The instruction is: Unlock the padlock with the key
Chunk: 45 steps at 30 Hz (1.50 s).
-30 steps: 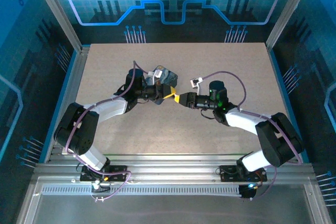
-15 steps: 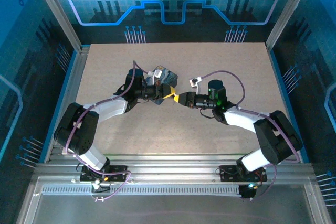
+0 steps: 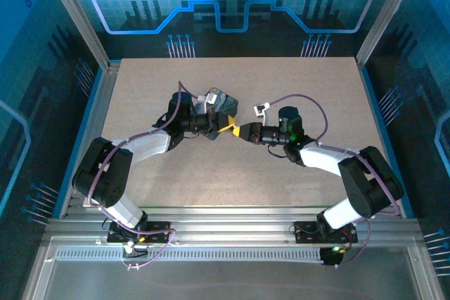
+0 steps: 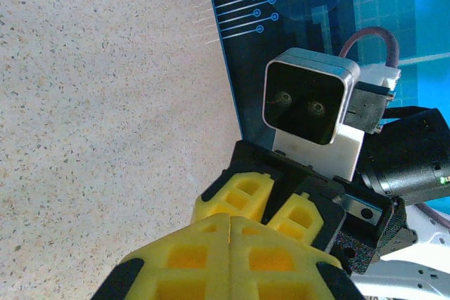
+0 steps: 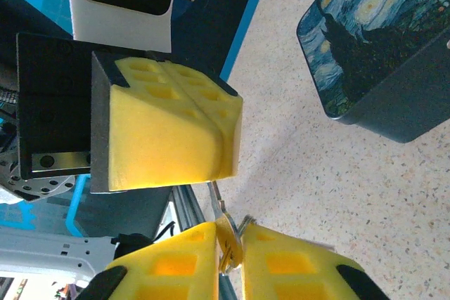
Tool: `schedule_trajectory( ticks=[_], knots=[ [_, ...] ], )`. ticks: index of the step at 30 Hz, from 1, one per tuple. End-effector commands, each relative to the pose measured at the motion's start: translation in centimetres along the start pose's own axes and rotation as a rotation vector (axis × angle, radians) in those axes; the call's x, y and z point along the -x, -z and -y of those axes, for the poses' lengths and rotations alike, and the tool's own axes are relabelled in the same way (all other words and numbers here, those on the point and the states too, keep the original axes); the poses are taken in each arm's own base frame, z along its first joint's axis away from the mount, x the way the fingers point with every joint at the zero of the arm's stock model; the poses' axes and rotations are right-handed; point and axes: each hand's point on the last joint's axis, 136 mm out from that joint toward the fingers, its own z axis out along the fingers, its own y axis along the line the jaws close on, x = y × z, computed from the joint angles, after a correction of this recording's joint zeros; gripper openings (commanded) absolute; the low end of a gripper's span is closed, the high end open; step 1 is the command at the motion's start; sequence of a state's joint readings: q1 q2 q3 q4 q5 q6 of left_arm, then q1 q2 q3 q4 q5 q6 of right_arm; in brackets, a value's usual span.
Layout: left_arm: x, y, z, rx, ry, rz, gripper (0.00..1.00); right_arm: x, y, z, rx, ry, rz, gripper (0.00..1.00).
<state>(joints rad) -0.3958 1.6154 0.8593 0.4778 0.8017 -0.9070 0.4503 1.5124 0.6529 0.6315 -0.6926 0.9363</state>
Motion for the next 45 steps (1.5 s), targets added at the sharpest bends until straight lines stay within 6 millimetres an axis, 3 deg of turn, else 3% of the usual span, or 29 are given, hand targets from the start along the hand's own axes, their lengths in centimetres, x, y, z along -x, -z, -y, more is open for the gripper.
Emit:
schedule_trajectory(
  ticks=[1,3,10,16,21,27,33,38,45],
  knots=[
    [-1.8,-0.4,0.5,-0.037,-0.029,-0.065,0.0,1.9,0.2,-0.3,0.011,0.034,0.058,0.06],
    [-1.8,-0.4,0.4,-0.034,-0.028,-0.064,0.0,1.8,0.2,-0.3,0.012,0.035,0.056,0.0],
    [-1.8,-0.5,0.1,-0.022,-0.022,-0.063,0.0,1.2,0.4,0.2,0.008,0.034,0.048,0.0],
    [-1.1,0.1,-0.1,0.036,-0.03,-0.03,0.45,0.2,0.9,1.6,-0.033,0.028,0.026,0.0],
    [-0.4,1.0,-0.7,0.127,-0.026,0.004,0.58,-0.4,1.5,2.3,-0.07,0.036,0.008,0.0],
    [-0.2,2.1,-2.9,0.314,0.015,0.077,0.62,-1.0,2.3,3.4,-0.126,0.041,-0.01,0.0],
    [-2.1,2.5,-8.0,0.717,0.111,0.181,0.7,-1.3,4.7,6.0,-0.305,0.043,-0.031,0.0],
    [-1.7,0.7,-10.1,0.737,0.177,0.223,0.71,-1.5,6.6,6.7,-0.378,0.05,-0.03,0.0],
    [1.1,-0.8,-12.4,0.741,0.192,0.276,0.72,-2.3,8.2,6.9,-0.39,0.052,-0.018,0.0]
  ],
)
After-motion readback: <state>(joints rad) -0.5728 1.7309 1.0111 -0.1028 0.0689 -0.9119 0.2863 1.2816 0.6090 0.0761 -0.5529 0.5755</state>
